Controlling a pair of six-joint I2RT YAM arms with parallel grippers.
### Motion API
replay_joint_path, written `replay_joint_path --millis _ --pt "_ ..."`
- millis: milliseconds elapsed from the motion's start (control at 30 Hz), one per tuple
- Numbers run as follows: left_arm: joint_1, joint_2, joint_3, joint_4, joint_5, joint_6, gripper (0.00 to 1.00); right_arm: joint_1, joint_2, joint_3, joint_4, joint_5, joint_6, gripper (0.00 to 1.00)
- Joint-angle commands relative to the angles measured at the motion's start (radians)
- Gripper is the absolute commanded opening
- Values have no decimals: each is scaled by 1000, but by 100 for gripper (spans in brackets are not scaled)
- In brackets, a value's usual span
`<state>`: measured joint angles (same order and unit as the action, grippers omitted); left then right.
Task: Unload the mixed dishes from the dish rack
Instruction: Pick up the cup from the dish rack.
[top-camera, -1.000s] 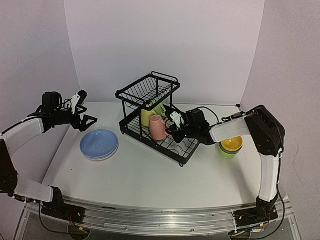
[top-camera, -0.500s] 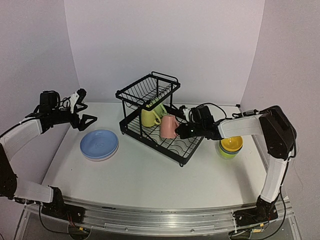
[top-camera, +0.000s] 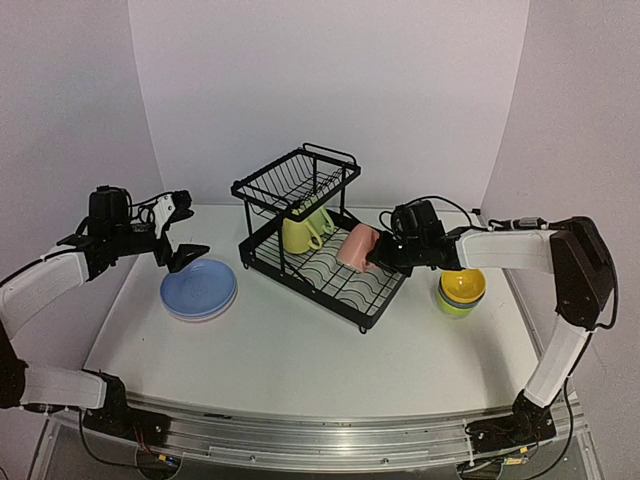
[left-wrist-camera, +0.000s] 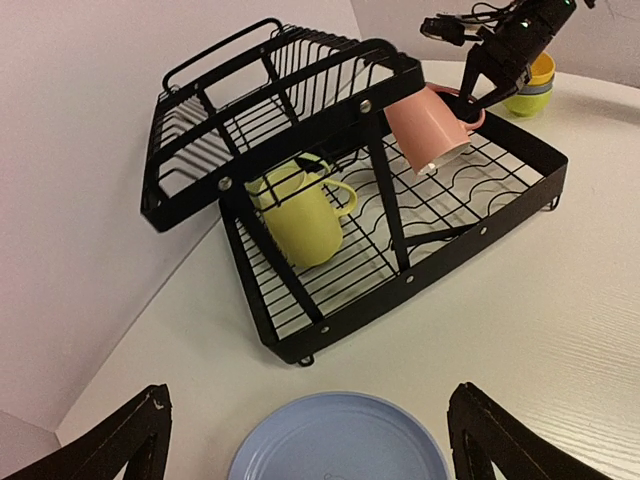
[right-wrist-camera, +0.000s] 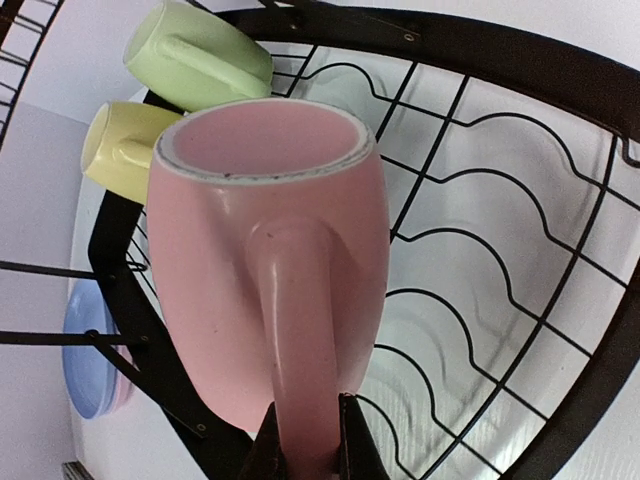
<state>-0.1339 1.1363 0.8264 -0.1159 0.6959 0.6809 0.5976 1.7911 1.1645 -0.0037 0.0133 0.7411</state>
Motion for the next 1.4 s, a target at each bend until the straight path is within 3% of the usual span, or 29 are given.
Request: replay_joint_path --millis 0,100,333,533,667,800,1067,1367 --pt "-97 -41 -47 141 -94 93 95 0 -125 22 18 17 198 0" --pt "-198 -41 -74 245 -203 127 95 1 -162 13 -36 -1 275 0" --pt "-549 63 -80 536 -485 227 93 7 -259 16 -130 -60 374 0" --pt "-763 209 -11 652 -528 338 91 17 -355 22 -218 -114 426 0" --pt "-797 328 62 742 -508 381 91 30 -432 -7 -232 -131 468 0" --pt "-803 440 226 655 -514 302 90 51 -477 -24 -237 -136 500 0" --pt "-829 588 351 644 -570 399 87 65 -529 -21 -237 -117 498 0" --pt "-827 709 441 736 -686 488 72 67 -526 -12 -235 -131 511 0"
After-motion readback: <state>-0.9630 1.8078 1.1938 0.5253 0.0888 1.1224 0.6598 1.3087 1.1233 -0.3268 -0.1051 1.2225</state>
